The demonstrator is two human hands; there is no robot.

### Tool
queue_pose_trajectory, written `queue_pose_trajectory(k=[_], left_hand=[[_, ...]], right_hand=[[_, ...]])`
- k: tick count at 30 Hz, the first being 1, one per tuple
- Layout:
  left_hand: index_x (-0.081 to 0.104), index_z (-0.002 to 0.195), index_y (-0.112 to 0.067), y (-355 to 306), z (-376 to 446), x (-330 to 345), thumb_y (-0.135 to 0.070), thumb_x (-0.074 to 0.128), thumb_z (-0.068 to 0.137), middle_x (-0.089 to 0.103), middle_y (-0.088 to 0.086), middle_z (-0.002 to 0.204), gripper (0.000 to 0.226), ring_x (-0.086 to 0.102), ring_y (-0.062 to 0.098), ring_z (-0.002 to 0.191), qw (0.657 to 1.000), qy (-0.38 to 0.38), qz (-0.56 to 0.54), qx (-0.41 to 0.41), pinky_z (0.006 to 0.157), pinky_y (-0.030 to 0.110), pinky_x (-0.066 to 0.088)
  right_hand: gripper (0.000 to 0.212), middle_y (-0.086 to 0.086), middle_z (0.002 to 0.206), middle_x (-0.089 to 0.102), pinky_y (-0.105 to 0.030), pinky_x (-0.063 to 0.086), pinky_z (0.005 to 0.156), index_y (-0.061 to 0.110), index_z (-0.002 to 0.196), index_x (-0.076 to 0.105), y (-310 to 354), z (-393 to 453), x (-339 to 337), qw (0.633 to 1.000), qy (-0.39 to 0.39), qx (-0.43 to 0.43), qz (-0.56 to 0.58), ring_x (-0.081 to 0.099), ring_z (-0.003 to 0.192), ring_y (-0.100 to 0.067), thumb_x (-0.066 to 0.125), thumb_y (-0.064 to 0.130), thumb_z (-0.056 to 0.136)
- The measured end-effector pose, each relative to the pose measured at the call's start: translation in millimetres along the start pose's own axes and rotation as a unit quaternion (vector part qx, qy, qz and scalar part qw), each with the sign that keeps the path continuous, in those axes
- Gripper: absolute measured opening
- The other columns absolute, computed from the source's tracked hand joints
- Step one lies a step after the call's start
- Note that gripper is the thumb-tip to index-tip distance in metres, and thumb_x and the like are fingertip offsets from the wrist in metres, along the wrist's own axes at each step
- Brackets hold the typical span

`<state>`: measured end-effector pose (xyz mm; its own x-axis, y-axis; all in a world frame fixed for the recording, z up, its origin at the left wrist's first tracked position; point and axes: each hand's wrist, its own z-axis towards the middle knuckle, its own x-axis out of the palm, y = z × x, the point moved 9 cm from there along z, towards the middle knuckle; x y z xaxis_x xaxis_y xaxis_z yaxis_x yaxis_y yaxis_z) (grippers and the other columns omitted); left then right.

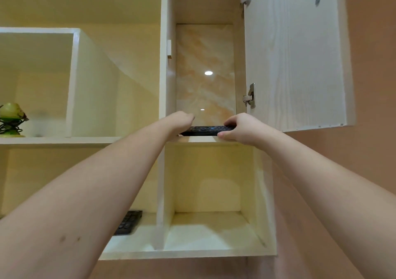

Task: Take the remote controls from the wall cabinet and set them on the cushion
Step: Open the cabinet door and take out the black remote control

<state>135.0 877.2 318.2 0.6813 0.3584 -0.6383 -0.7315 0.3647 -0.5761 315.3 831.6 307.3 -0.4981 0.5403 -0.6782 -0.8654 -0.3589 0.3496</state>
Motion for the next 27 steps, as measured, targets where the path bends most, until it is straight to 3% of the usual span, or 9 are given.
queue_pose_trajectory(k=[3,7,11,18,22,27], left_hand=[[0.052,0.110,-0.006,7.1,4.0,1.7,-0.040,0.028,0.096,0.061,0.017,0.110,0.044,0.048,0.027,0.077,0.997,0.004,-0.065,-0.039,0.068,0.032,0.039],[0.047,0.126,-0.009,10.0,3.5,-0.4,-0.039,0.030,0.097,0.056,0.014,0.102,0.045,0.053,0.023,0.076,0.982,0.004,-0.178,-0.064,0.066,0.029,0.047],[0.051,0.123,-0.011,9.2,5.6,-3.6,-0.038,0.032,0.097,0.054,0.015,0.115,0.042,0.058,0.026,0.093,0.964,0.011,-0.257,-0.064,0.089,0.036,0.048],[0.054,0.120,-0.013,3.0,-5.5,-22.4,-0.040,0.035,0.098,0.053,0.016,0.118,0.039,0.056,0.024,0.093,0.949,0.020,-0.312,-0.037,0.084,0.032,0.047],[0.050,0.125,-0.013,-2.2,-21.1,-36.7,-0.040,0.031,0.101,0.052,0.019,0.119,0.041,0.060,0.025,0.097,0.931,0.042,-0.362,0.002,0.098,0.038,0.047],[0.053,0.122,-0.006,20.8,-42.0,-37.0,-0.053,0.028,0.099,0.054,0.018,0.116,0.058,0.061,0.029,0.105,0.908,0.100,-0.406,-0.018,0.078,0.040,0.056]], right_hand=[[0.057,-0.001,0.122,0.062,-0.031,0.047,0.093,0.015,0.129,0.057,-2.7,-0.7,-1.2,1.000,-0.005,-0.002,0.000,0.058,0.108,-0.019,0.069,0.044,0.081],[0.056,-0.001,0.120,0.063,-0.028,0.046,0.087,0.016,0.128,0.058,-5.5,-1.7,-1.3,1.000,-0.008,-0.003,0.010,0.059,0.106,-0.019,0.070,0.043,0.080],[0.049,0.001,0.113,0.064,-0.026,0.044,0.078,0.018,0.123,0.060,-3.6,-2.9,-2.6,1.000,-0.020,-0.014,0.018,0.059,0.097,-0.017,0.071,0.040,0.080],[0.048,0.004,0.114,0.064,-0.025,0.042,0.077,0.023,0.127,0.056,3.1,-19.7,-7.5,0.998,-0.041,-0.025,0.030,0.058,0.097,-0.014,0.069,0.039,0.083],[0.051,0.005,0.119,0.062,-0.025,0.043,0.076,0.025,0.129,0.053,8.4,-38.5,-13.7,0.998,-0.050,-0.020,0.029,0.058,0.099,-0.014,0.069,0.040,0.083],[0.047,0.008,0.112,0.061,-0.021,0.044,0.071,0.027,0.126,0.055,17.9,-68.9,-17.1,0.999,-0.039,-0.016,0.029,0.059,0.096,-0.010,0.070,0.039,0.083]])
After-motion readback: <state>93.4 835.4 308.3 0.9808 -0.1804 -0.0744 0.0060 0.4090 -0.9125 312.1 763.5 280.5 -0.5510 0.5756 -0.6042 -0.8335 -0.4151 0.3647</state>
